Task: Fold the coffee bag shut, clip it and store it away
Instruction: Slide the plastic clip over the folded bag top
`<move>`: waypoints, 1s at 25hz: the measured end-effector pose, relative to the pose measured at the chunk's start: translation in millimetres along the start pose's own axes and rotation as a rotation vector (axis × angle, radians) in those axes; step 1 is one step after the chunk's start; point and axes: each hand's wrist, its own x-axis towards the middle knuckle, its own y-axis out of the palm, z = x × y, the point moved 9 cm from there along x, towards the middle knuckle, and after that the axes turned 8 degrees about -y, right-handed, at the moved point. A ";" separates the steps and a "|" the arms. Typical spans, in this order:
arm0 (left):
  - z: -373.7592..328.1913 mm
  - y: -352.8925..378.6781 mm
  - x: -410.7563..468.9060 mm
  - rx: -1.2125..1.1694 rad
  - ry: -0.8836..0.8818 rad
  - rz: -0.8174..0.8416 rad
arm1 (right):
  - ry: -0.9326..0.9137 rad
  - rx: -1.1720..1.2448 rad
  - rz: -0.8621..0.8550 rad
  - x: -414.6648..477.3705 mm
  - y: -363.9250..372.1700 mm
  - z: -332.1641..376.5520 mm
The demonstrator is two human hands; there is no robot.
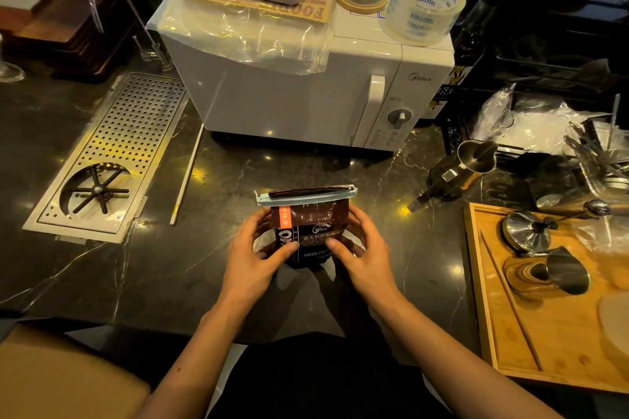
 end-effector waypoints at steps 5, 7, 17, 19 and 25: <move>2.9 0.2 -0.4 -0.001 -0.007 -0.001 | 0.008 -0.010 -0.025 -0.4 -0.4 -1.4; 2.3 0.9 -0.5 -0.003 -0.005 -0.001 | 0.009 -0.014 -0.034 0.1 -1.3 -0.6; -1.5 -1.1 -6.3 0.012 0.015 -0.006 | 0.011 -0.023 -0.070 -4.9 -3.8 3.3; -6.4 -2.3 -7.7 0.016 0.030 -0.009 | 0.006 -0.019 -0.076 -4.4 -4.0 5.9; -31.2 -10.5 -9.3 0.012 0.106 -0.012 | -0.026 -0.008 -0.124 -2.1 -6.2 28.0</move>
